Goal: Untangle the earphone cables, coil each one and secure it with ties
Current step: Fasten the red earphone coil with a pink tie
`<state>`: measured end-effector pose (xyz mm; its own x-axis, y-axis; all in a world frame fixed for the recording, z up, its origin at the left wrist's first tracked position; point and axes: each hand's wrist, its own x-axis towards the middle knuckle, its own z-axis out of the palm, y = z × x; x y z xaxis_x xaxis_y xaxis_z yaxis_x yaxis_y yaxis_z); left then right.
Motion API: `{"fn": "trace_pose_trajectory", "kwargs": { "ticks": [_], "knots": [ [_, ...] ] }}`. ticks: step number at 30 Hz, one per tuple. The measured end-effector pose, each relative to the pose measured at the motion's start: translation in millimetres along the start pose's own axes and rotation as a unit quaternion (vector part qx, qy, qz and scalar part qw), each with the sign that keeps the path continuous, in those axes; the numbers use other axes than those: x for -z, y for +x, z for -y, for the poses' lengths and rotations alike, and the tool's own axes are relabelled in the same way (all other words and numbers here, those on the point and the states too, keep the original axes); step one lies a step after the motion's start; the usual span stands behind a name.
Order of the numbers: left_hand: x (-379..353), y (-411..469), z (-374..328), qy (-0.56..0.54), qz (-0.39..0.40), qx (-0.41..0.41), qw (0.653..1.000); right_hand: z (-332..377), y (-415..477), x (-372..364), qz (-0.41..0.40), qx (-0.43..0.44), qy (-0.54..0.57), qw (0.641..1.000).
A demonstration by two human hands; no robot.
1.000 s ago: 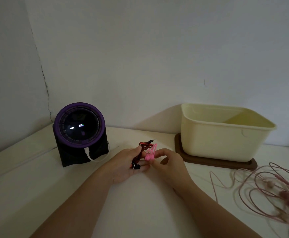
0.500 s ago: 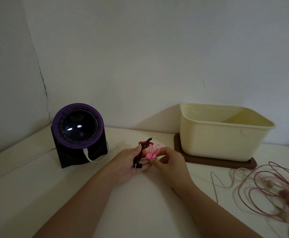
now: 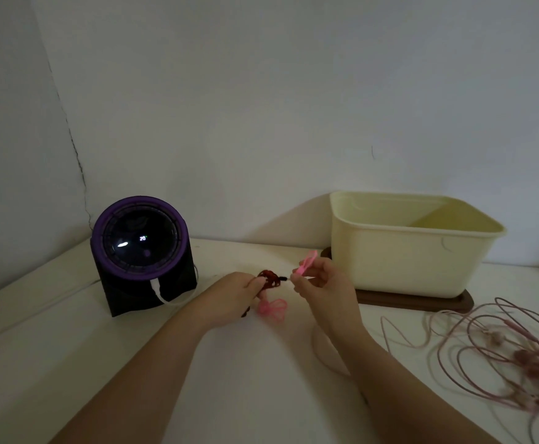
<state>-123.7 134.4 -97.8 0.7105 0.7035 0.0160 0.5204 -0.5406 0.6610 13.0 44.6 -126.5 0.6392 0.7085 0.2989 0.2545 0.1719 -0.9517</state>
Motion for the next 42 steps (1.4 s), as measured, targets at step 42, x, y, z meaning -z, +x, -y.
{"fn": "trace_pose_trajectory", "kwargs": {
  "ticks": [42],
  "knots": [
    [-3, 28, -138, -0.479, -0.067, -0.111, 0.868, 110, 44, 133, 0.106, 0.097, -0.051, 0.988]
  ]
}}
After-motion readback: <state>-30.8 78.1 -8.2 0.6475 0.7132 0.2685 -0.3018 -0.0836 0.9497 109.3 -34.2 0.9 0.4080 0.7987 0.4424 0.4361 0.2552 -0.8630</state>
